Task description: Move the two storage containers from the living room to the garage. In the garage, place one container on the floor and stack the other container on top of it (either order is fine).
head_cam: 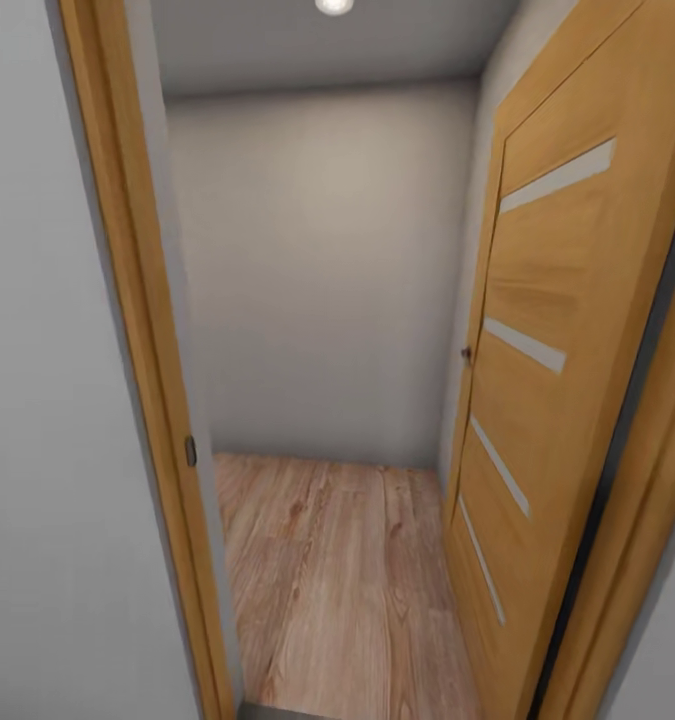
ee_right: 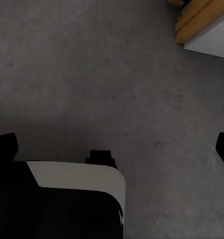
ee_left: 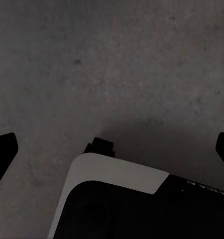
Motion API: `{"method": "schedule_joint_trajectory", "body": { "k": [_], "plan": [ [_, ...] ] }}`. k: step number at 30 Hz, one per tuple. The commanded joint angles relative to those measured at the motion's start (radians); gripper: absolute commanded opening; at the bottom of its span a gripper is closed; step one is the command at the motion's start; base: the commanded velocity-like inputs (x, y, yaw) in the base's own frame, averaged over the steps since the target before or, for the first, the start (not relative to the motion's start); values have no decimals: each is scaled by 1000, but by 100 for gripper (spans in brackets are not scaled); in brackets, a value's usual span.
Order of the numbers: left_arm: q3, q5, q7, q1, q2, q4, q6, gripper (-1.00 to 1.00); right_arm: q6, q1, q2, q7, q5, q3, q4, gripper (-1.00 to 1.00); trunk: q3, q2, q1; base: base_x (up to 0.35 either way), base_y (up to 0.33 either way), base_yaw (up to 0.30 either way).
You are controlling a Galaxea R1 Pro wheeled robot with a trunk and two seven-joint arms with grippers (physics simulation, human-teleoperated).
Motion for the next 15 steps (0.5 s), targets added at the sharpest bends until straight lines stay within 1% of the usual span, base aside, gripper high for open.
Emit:
{"method": "schedule_joint_trajectory", "body": {
  "k": [1, 8, 15],
  "plan": [
    [5, 1, 1, -1, 0, 1, -3, 100, -5, -1, 1, -5, -3, 8, 3, 100, -1, -1, 1, 313, 0, 0],
    [5, 1, 1, -1, 0, 1, -3, 100, -5, -1, 4, -6, -5, 8, 3, 100, -1, -1, 1, 314, -9, 0],
    [6, 1, 1, -1, 0, 1, -4, 100, -5, -1, 4, -7, -13, 7, 3, 100, -1, -1, 1, 314, -81, 0]
  ]
}}
